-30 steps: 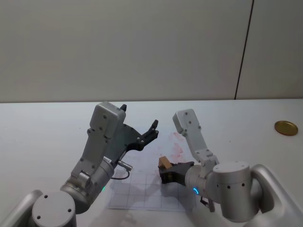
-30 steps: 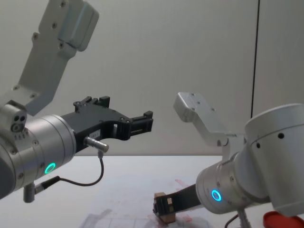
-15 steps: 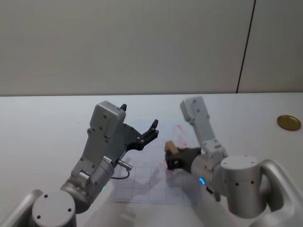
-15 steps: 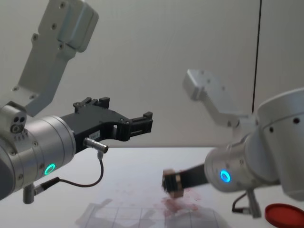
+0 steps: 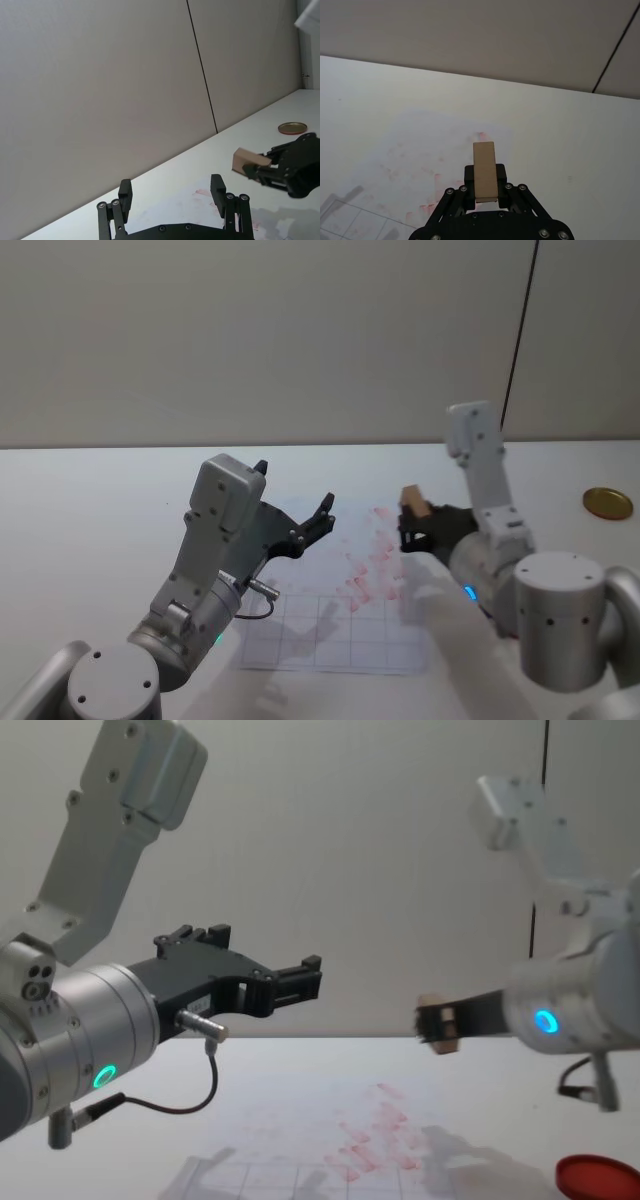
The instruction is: Use the one hand to pick up the stamp and affix it onto the A4 paper.
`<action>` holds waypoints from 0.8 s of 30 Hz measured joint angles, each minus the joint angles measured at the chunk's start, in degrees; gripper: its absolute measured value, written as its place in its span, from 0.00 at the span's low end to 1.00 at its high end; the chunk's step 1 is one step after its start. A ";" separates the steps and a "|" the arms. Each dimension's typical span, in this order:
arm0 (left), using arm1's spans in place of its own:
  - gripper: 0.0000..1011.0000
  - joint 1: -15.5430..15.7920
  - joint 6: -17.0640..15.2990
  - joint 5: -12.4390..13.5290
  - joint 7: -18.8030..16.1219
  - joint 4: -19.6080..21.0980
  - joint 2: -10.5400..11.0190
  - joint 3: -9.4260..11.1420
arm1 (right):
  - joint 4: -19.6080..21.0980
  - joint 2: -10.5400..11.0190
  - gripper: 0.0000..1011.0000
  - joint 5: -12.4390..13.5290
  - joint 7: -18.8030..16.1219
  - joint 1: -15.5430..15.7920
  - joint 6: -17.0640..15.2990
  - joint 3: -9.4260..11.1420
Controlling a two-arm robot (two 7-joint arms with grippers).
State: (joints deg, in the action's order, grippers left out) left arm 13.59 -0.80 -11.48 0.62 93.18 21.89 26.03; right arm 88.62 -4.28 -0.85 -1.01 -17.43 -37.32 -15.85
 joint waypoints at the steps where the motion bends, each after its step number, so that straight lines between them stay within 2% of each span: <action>1: 0.98 0.00 0.00 0.00 0.00 0.00 0.00 0.00 | 0.37 0.15 0.22 0.10 0.48 0.22 0.02 0.18; 9: 0.98 0.00 0.00 0.00 0.00 0.00 0.00 0.00 | 3.53 2.08 0.22 1.41 2.64 3.60 -0.08 1.86; 24: 0.98 0.00 0.00 0.00 0.00 0.00 0.00 0.00 | 7.74 5.01 0.22 3.13 3.53 10.33 -0.69 3.37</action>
State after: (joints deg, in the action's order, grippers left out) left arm 13.59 -0.80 -11.48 0.63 93.18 21.90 26.02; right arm 96.36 0.73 2.28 2.52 -7.10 -38.00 -12.48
